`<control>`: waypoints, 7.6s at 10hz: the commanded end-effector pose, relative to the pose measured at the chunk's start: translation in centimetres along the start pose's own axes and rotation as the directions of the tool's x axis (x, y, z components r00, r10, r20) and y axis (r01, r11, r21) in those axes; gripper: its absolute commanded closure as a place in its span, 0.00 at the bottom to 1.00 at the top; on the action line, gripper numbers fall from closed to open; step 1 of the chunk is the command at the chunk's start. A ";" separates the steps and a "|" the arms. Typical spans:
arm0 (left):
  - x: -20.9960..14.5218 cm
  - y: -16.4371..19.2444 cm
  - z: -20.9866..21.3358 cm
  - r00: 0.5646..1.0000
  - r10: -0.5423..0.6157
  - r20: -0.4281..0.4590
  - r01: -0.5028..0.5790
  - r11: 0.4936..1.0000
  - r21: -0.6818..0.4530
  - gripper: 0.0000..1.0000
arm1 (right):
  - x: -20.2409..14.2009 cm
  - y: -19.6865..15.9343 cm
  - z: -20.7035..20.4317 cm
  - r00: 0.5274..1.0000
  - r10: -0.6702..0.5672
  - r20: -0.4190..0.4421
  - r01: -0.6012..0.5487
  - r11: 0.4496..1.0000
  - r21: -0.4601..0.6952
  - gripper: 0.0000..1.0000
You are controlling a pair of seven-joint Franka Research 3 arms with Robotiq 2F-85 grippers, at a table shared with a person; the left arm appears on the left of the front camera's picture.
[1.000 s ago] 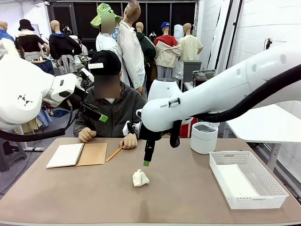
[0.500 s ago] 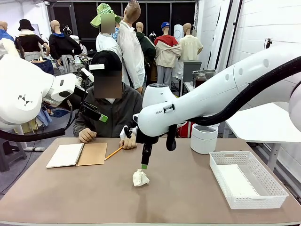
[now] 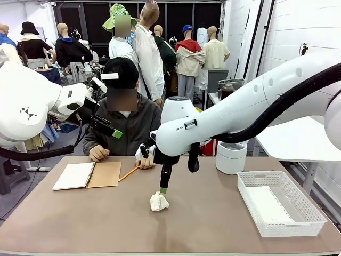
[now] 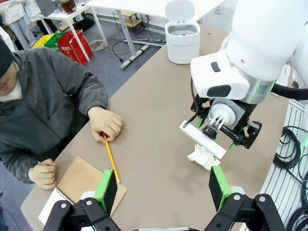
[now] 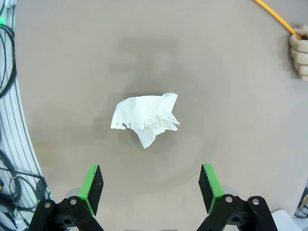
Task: Sort the paper based on its condition.
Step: If a person hands you a paper, place it in the Organizing basket , and if it's crumpled, put it in the Trash can.
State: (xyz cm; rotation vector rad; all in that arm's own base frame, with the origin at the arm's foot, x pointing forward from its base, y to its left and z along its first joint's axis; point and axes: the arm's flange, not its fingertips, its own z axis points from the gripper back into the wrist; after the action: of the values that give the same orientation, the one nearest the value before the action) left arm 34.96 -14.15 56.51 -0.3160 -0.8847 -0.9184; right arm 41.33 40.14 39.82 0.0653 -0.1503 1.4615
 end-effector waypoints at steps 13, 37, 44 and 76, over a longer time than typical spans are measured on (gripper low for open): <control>-0.1 0.0 0.0 1.000 0.012 -0.002 -0.012 1.000 -0.007 0.00 | 4.6 -1.3 -8.2 0.993 0.022 -0.113 -0.016 0.999 0.049 0.00; -0.1 0.0 0.0 1.000 0.012 -0.002 -0.012 1.000 -0.007 0.00 | -7.1 -9.5 9.1 0.940 -0.301 -0.159 0.294 0.953 -0.068 0.75; -0.1 0.0 0.0 1.000 0.012 -0.002 -0.012 1.000 -0.007 0.00 | -9.2 -11.2 10.8 0.936 -0.323 -0.142 0.311 0.945 -0.098 0.75; -0.1 0.0 0.0 1.000 0.012 -0.002 -0.012 1.000 -0.007 0.00 | -18.4 -27.0 7.0 0.687 -0.726 -0.030 0.567 0.561 -0.603 0.00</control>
State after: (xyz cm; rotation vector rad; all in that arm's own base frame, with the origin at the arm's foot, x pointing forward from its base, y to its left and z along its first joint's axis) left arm 34.96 -14.12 56.52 -0.3160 -0.8849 -0.9179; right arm 65.95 18.06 45.36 -0.4857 -0.2585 0.6295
